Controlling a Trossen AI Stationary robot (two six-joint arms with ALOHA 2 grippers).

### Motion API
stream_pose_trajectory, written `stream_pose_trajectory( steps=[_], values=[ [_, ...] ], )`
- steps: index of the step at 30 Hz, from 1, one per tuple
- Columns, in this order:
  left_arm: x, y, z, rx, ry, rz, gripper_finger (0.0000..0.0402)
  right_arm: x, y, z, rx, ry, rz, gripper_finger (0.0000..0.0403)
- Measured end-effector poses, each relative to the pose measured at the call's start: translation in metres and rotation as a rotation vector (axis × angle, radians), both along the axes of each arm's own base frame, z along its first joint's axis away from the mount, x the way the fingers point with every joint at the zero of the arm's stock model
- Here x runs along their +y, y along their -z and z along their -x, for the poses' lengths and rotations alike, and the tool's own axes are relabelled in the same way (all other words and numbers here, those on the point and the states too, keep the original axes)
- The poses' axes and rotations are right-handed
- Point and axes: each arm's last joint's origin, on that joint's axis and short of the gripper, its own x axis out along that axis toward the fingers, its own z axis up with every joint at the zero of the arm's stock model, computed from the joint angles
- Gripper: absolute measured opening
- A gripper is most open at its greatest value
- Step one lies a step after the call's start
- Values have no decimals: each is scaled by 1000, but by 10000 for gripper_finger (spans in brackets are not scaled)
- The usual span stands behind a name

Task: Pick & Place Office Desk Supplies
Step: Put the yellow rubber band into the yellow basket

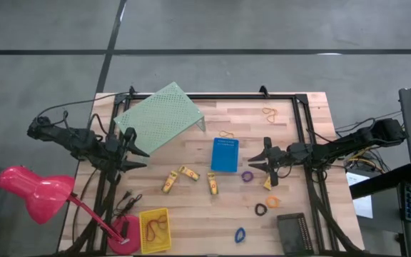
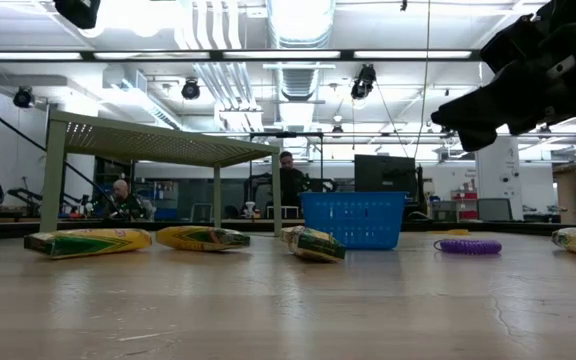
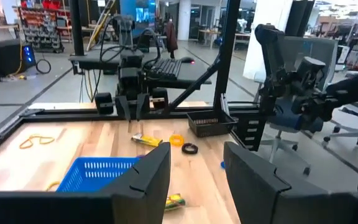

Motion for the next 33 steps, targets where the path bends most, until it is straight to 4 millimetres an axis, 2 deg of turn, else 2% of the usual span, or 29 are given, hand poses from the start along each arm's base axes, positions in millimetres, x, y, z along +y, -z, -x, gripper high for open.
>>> stream_pose_trajectory(
  steps=[3, 5, 8, 10, 12, 19, 23, 27, 33],
  values=[
    [0, 0, 0, 0, 0, 0, 154, 0, 0, 0, 0, 8, -53, 75],
    [0, 0, 0, -1, 0, 0, 154, 0, -2, 0, -12, 22, -157, 71],
    [0, 0, 0, -1, -1, 1, 154, 0, -12, -1, -97, 49, -506, 67],
    [0, 0, 0, 2, -1, 3, 154, -2, -26, -3, -209, 64, -769, 65],
    [0, 1, 0, 12, 0, -1, 154, -4, -41, -3, -333, 49, -905, 64],
    [0, 9, 1, 86, -1, -31, 154, -18, -91, -4, -657, 53, -593, 72],
    [1, 16, 3, 155, -1, -59, 154, -26, -119, -6, -686, 34, -487, 76],
    [2, 22, 4, 221, -1, -85, 154, -36, -147, -8, -497, 75, -422, 76],
    [3, 29, 7, 290, -1, -113, 154, -53, -188, 11, 4, 392, -364, 69]
  ],
)
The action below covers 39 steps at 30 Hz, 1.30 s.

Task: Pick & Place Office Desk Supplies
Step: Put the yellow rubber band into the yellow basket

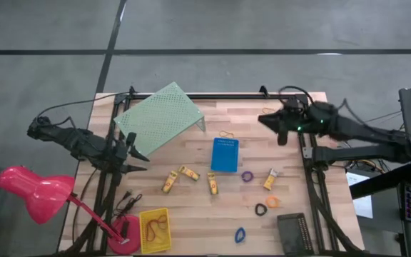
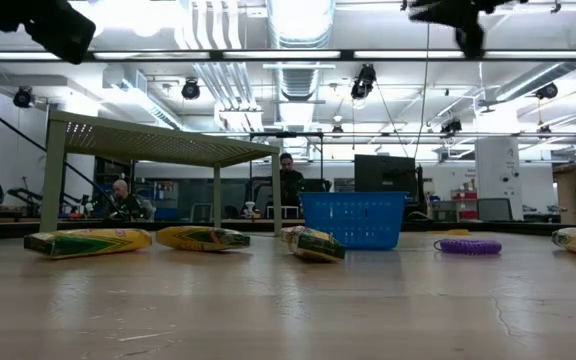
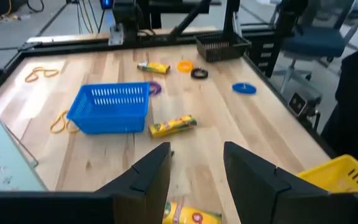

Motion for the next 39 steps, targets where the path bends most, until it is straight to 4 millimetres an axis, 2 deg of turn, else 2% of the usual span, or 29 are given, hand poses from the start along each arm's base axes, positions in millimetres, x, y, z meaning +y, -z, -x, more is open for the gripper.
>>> stream_pose_trajectory(
  steps=[4, 7, 10, 14, 17, 25, 33, 39],
  values=[
    [0, 2, 1, 21, -3, -1, 154, -5, -30, 12, 183, 136, 80, 70],
    [0, 2, 1, 21, -3, -2, 154, -7, -52, 12, 204, 186, 173, 74],
    [0, 2, 1, 22, -3, -2, 154, -8, -71, 9, 210, 164, 296, 78],
    [0, 2, 1, 22, -3, -2, 154, -10, -87, 2, 215, 164, 311, 82],
    [0, 2, 1, 22, -3, -1, 154, -18, -90, -1, 325, 188, 263, 80],
    [0, 2, 1, 22, -3, -1, 154, -52, -59, -19, 685, 338, 12, 68],
    [0, 2, 1, 23, -4, 1, 154, -105, -14, -38, 910, 495, -162, 76],
    [0, 2, 1, 23, -4, 1, 154, -133, 20, -47, 1112, 508, -199, 84]
  ],
)
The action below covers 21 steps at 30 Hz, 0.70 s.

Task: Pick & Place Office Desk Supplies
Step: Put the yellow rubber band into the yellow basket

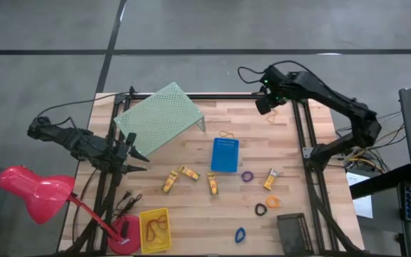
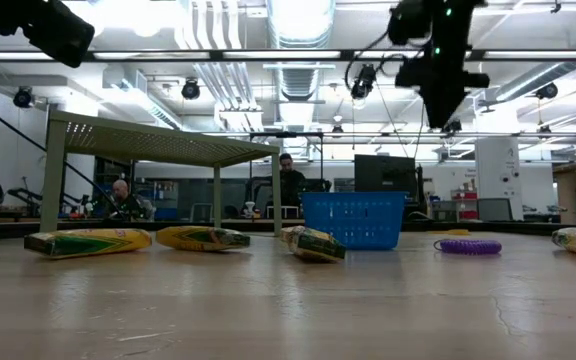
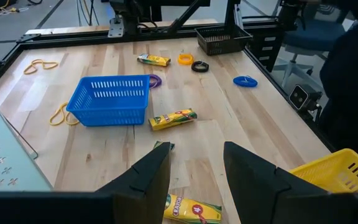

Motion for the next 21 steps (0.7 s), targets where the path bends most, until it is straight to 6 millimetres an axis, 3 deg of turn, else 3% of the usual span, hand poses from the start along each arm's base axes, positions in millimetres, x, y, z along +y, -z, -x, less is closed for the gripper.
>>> stream_pose_trajectory(
  steps=[12, 21],
  values=[
    [0, 0, 0, 0, 0, -1, 154, -44, 60, -3, 168, 2, -86, 68],
    [0, 0, 0, 1, 1, -3, 154, -81, 84, -3, 55, 14, -104, 77]
  ],
)
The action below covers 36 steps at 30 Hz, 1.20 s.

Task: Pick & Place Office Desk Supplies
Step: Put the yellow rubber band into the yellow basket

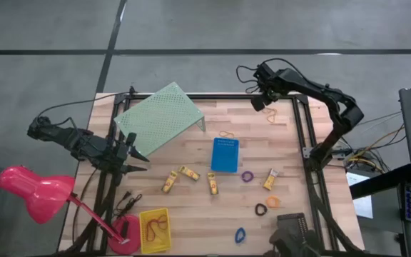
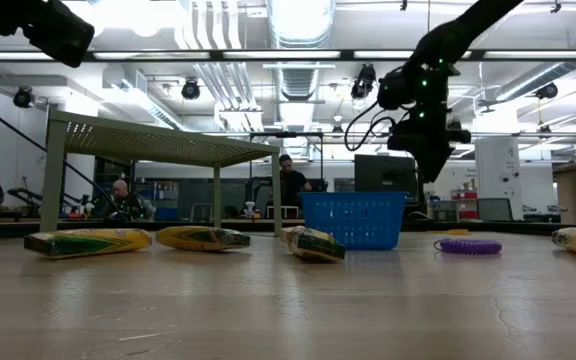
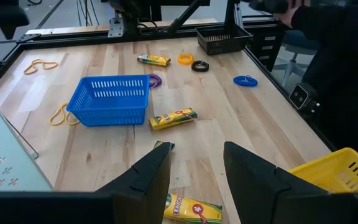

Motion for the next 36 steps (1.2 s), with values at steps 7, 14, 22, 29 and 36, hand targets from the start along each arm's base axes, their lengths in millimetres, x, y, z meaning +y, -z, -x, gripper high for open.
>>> stream_pose_trajectory(
  steps=[7, 14, 22, 29, 36],
  values=[
    [0, 0, 0, 1, 0, 0, 154, -27, 26, 10, -117, 129, -118, 69],
    [0, 0, 0, 1, 0, 0, 154, -40, 55, 21, -56, 210, -208, 63],
    [0, 0, 0, 1, 0, 0, 154, -41, 69, 23, 12, 266, -232, 68],
    [0, 0, 0, 1, 0, 0, 154, -40, 75, 35, 94, 337, -273, 64],
    [0, 0, 0, 1, 0, 0, 154, -38, 83, 42, 90, 357, -288, 63]
  ],
)
